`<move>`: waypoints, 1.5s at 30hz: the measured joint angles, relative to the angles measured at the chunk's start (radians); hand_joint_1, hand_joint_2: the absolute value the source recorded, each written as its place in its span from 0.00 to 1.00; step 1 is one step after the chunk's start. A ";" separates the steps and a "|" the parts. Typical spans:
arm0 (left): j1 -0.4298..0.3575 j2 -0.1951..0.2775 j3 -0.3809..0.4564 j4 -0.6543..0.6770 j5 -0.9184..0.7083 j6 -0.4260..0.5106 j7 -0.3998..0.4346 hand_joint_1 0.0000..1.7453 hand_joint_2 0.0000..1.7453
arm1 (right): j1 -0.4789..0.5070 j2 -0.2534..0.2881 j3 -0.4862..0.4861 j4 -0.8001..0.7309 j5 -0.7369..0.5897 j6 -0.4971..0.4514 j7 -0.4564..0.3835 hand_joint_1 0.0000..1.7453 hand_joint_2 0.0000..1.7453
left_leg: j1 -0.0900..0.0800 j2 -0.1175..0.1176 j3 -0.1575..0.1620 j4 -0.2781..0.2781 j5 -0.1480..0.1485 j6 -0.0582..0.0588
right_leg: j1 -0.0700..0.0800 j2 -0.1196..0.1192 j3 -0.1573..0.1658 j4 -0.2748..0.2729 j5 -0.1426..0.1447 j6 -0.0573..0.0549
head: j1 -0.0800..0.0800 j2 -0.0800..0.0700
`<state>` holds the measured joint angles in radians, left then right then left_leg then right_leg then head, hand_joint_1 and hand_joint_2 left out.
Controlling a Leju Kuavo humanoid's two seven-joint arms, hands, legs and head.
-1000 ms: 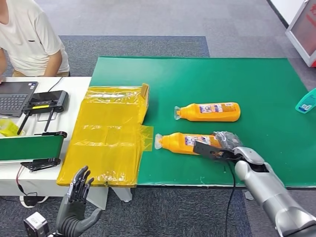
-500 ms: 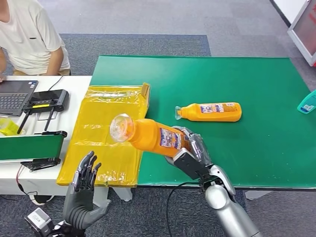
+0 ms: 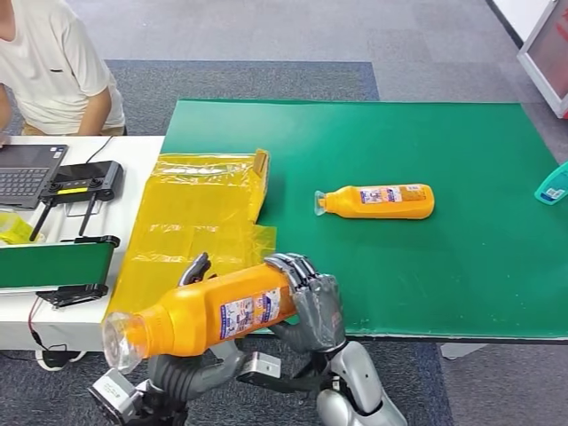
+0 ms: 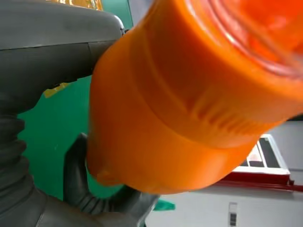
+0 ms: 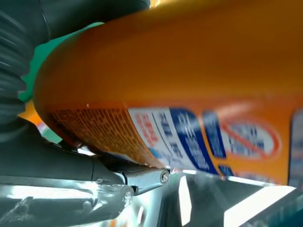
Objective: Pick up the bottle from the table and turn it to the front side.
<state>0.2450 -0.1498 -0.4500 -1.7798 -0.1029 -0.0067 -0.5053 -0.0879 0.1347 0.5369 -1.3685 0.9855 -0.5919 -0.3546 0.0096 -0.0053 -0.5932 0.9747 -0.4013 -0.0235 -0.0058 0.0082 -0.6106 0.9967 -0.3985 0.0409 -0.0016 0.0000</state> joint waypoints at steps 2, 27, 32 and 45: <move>-0.008 0.013 -0.022 0.004 -0.008 0.033 0.003 0.00 1.00 | -0.001 0.004 0.032 0.046 0.035 -0.066 0.029 1.00 1.00 | 0.000 0.000 0.000 0.000 -0.001 0.000 | 0.000 0.000 0.000 0.000 0.000 0.000 | 0.000 0.000; -0.092 0.125 -0.131 0.071 -0.307 0.150 0.058 1.00 1.00 | 0.020 0.022 0.045 0.217 0.017 -0.088 -0.023 1.00 1.00 | 0.000 0.001 0.000 0.000 0.000 -0.001 | 0.000 0.001 -0.001 0.000 0.000 0.000 | 0.000 0.000; -0.090 0.144 -0.139 0.058 -0.316 0.192 0.056 1.00 1.00 | 0.020 0.021 0.045 0.210 0.028 -0.088 -0.019 0.24 1.00 | 0.000 0.001 0.000 0.000 0.000 -0.001 | 0.000 0.001 -0.001 0.000 0.000 0.000 | 0.000 0.000; 0.004 0.143 -0.039 -0.127 -1.154 0.699 0.323 1.00 1.00 | 0.000 0.016 0.078 0.155 0.017 -0.076 0.010 0.00 1.00 | 0.000 0.001 -0.001 0.000 0.000 -0.001 | 0.000 0.001 -0.001 0.000 0.001 -0.001 | 0.000 0.000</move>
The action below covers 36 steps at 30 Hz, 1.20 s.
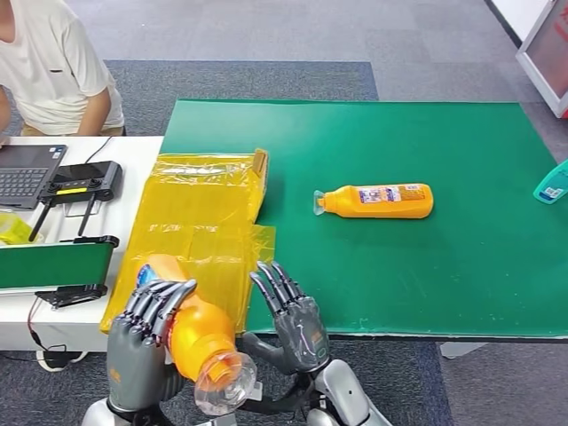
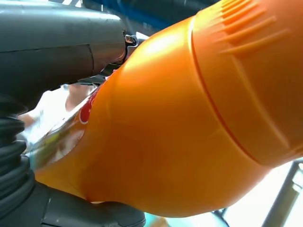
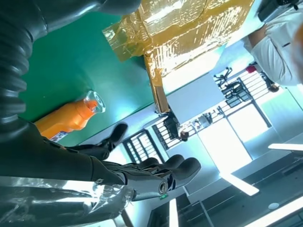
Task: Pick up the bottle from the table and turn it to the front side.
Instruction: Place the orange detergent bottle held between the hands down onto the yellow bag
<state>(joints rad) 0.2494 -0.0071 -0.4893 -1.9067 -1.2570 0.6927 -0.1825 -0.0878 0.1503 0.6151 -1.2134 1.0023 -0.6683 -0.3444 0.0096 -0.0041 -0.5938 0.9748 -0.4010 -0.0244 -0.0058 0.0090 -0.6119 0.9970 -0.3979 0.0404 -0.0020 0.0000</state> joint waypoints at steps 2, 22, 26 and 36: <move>0.003 -0.021 0.044 -0.029 -0.073 0.001 -0.002 1.00 1.00 | -0.002 0.000 0.004 -0.008 -0.013 0.005 -0.002 0.00 1.00 | 0.000 0.000 0.000 0.000 0.000 0.000 | 0.000 0.000 0.000 0.000 0.000 0.000 | 0.000 0.000; -0.670 0.018 0.163 0.670 -0.156 -0.377 0.114 1.00 1.00 | -0.043 -0.004 0.087 -0.116 -0.237 0.172 -0.131 0.00 1.00 | 0.000 0.000 -0.005 0.000 0.010 -0.001 | 0.000 0.000 -0.007 0.001 0.011 -0.001 | 0.000 0.000; -0.794 -0.027 0.115 0.848 -0.177 -0.418 0.153 1.00 1.00 | -0.044 -0.009 0.097 -0.155 -0.224 0.167 -0.144 0.00 1.00 | 0.000 0.000 -0.006 0.000 0.011 0.000 | 0.000 0.000 -0.008 0.001 0.011 -0.001 | 0.000 0.000; -0.883 -0.107 0.043 1.050 -0.187 -0.407 0.178 1.00 1.00 | -0.046 -0.019 0.112 -0.194 -0.176 0.108 -0.152 0.00 1.00 | 0.000 0.001 -0.009 0.000 0.010 -0.001 | 0.000 0.001 -0.012 0.001 0.011 -0.001 | 0.000 0.000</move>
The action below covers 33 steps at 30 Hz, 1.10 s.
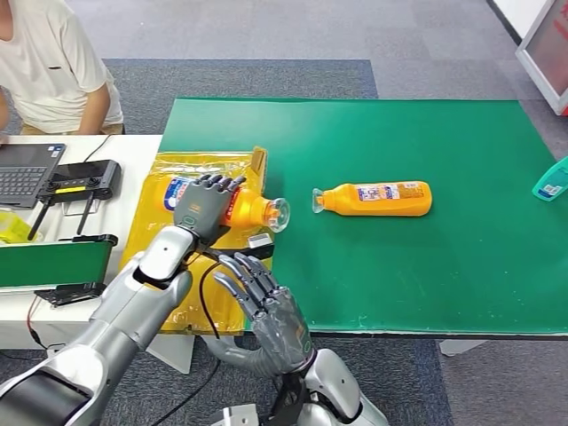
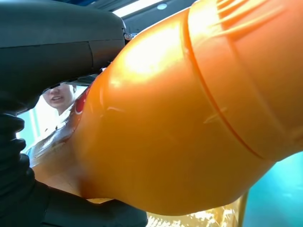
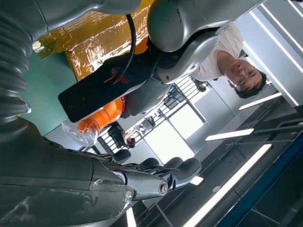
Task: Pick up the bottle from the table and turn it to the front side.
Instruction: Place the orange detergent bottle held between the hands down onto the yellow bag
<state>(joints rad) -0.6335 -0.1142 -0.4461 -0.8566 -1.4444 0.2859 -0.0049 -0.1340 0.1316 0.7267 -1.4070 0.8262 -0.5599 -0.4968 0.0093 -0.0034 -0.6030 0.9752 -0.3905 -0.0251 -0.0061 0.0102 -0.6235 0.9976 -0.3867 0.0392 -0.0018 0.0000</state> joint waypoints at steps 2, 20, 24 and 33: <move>-0.005 -0.004 -0.004 0.015 0.000 0.000 0.001 1.00 1.00 | 0.000 -0.001 0.002 -0.003 0.000 0.000 0.000 0.00 1.00 | 0.000 0.000 0.000 0.000 0.000 0.000 | 0.000 0.000 0.000 0.000 0.000 0.000 | 0.000 0.000; -0.017 -0.102 -0.054 0.202 0.066 -0.071 -0.021 1.00 1.00 | -0.015 -0.016 0.048 -0.054 -0.035 -0.043 -0.028 0.00 1.00 | 0.000 0.000 -0.002 0.000 0.000 0.000 | 0.000 0.000 -0.001 0.000 0.000 0.000 | 0.000 0.000; -0.018 -0.118 -0.060 0.278 0.101 -0.105 -0.002 1.00 1.00 | -0.018 -0.023 0.059 -0.070 -0.055 -0.052 -0.028 0.00 1.00 | 0.000 0.000 -0.002 0.000 0.000 0.000 | 0.000 0.000 -0.001 0.000 0.000 0.000 | 0.000 0.000; -0.020 -0.107 -0.061 0.369 0.124 -0.102 0.020 1.00 1.00 | 0.000 -0.044 0.060 -0.095 -0.069 -0.070 -0.030 0.00 1.00 | 0.000 0.000 -0.002 0.000 0.000 0.000 | 0.000 0.000 -0.001 0.000 0.000 0.000 | 0.000 0.000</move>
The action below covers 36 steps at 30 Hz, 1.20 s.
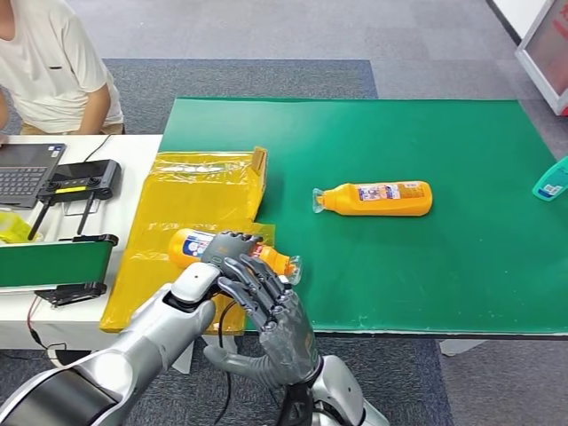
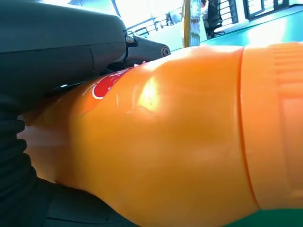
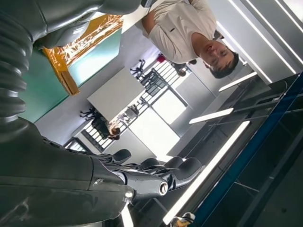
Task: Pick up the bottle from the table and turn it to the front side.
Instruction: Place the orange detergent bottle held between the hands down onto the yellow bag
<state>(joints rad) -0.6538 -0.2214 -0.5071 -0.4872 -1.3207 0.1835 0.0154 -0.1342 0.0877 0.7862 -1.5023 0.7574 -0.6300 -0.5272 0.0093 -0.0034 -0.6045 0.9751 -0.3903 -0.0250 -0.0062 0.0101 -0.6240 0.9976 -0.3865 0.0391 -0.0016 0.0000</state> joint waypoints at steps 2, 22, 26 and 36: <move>-0.003 0.000 0.000 0.006 0.000 0.000 0.000 1.00 1.00 | 0.001 -0.001 0.000 -0.001 0.000 0.000 0.000 0.00 1.00 | 0.000 0.000 0.000 0.000 0.000 0.000 | 0.000 0.000 0.000 0.000 0.000 0.000 | 0.000 0.000; 0.005 0.009 0.054 0.030 0.015 0.159 0.080 0.00 1.00 | 0.037 -0.019 -0.025 -0.011 -0.004 -0.008 0.001 0.00 1.00 | 0.000 0.000 0.001 0.000 0.001 0.000 | 0.000 0.000 0.000 0.000 0.000 -0.001 | 0.000 0.000; 0.010 0.012 0.070 0.028 0.017 0.192 0.091 0.00 1.00 | 0.043 -0.022 -0.028 -0.011 -0.001 -0.009 0.003 0.00 1.00 | 0.000 0.000 0.000 0.000 0.001 0.000 | 0.000 0.000 0.000 0.000 0.000 -0.001 | 0.000 0.000; 0.158 0.019 0.240 -0.254 0.281 0.321 -0.122 0.00 1.00 | 0.070 -0.023 -0.062 -0.011 0.026 -0.016 0.016 0.00 1.00 | 0.000 0.000 0.000 0.000 0.000 0.000 | 0.000 0.000 0.000 0.000 0.000 0.000 | 0.000 0.000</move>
<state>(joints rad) -0.4954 -0.2024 -0.2669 -0.7414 -1.0402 0.5040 -0.1064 -0.0639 0.0649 0.7242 -1.5137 0.7831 -0.6459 -0.5116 0.0093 -0.0032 -0.6044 0.9751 -0.3902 -0.0250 -0.0061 0.0102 -0.6243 0.9976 -0.3863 0.0387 -0.0018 0.0000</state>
